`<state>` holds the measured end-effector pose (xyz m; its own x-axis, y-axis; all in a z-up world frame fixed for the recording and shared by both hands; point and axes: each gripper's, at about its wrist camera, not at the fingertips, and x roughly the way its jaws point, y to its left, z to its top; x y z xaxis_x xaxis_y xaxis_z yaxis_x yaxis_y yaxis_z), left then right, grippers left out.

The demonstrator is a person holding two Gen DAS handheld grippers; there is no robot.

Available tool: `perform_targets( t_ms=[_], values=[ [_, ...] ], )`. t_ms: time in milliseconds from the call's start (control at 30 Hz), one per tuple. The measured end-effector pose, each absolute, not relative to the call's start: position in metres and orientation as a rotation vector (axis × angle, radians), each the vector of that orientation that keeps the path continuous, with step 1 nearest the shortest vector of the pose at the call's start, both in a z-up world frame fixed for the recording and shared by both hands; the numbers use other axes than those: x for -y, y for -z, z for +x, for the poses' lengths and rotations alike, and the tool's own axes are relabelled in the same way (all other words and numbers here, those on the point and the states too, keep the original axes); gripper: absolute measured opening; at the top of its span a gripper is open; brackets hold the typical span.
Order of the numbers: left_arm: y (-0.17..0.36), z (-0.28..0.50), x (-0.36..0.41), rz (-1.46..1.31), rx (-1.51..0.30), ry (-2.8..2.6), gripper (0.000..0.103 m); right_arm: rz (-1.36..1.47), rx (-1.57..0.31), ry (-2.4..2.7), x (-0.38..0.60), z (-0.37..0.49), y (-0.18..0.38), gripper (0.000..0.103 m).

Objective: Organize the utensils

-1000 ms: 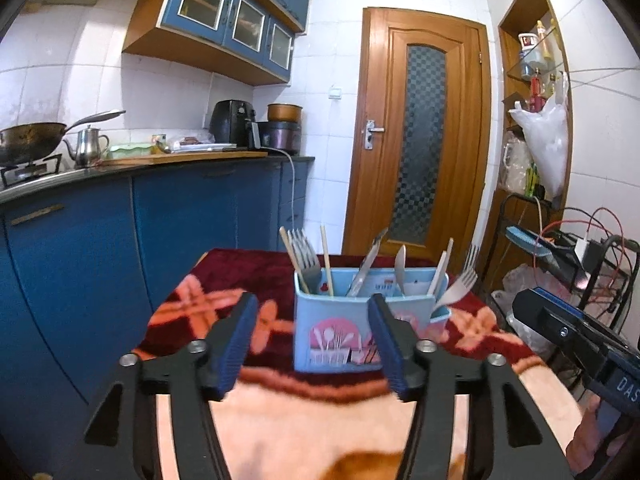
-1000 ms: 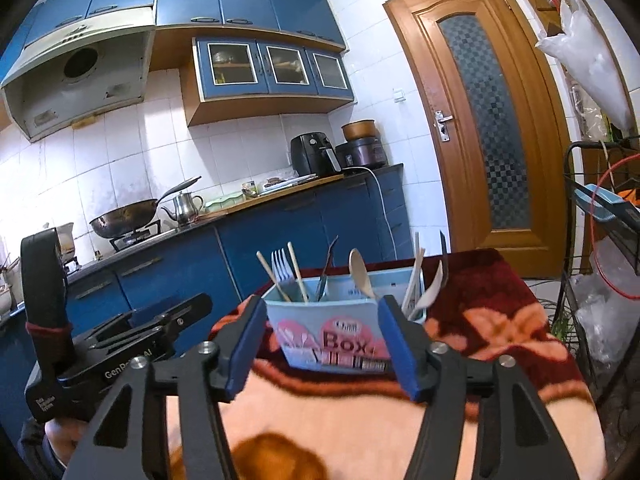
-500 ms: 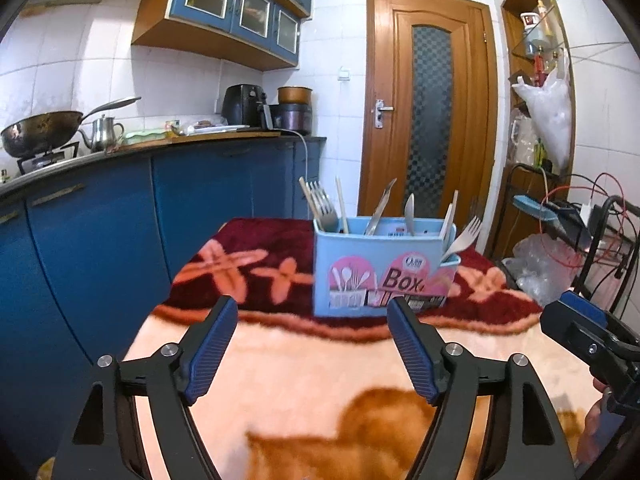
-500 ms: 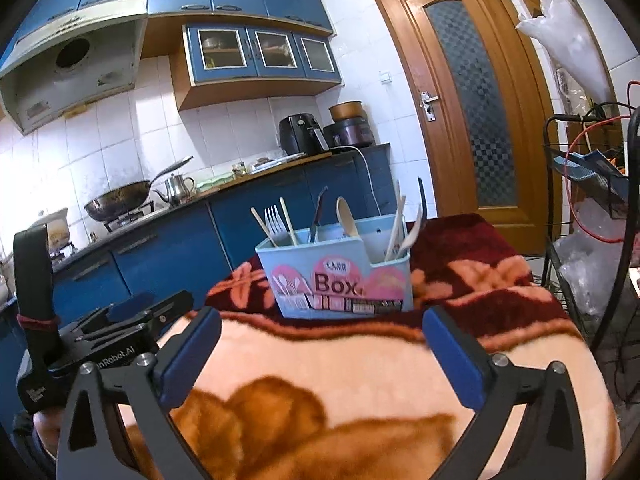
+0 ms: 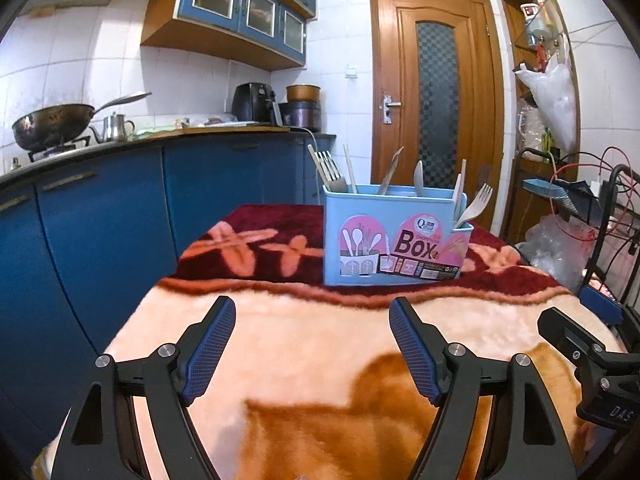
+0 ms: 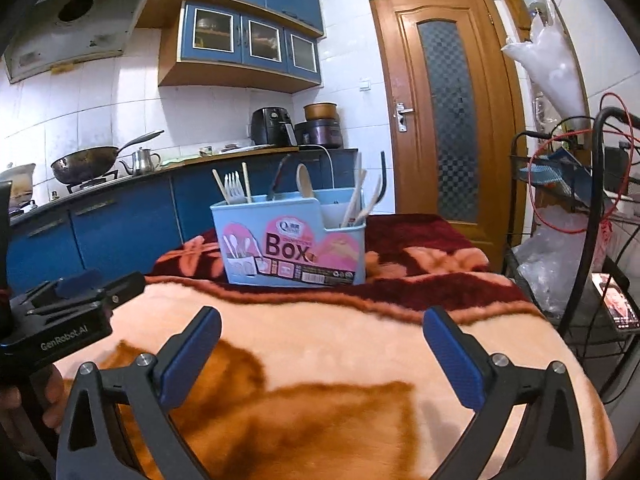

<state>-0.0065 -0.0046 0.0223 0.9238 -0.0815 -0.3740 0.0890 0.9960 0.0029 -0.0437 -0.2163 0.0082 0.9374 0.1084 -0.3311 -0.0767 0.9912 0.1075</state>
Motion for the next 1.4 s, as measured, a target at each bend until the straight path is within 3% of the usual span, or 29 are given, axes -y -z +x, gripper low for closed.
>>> perform_targets(
  t_ms=[1400],
  values=[
    [-0.008, -0.003, 0.006, 0.019, -0.411, 0.091, 0.08, 0.097, -0.343, -0.097, 0.213, -0.044, -0.002, 0.103]
  ],
)
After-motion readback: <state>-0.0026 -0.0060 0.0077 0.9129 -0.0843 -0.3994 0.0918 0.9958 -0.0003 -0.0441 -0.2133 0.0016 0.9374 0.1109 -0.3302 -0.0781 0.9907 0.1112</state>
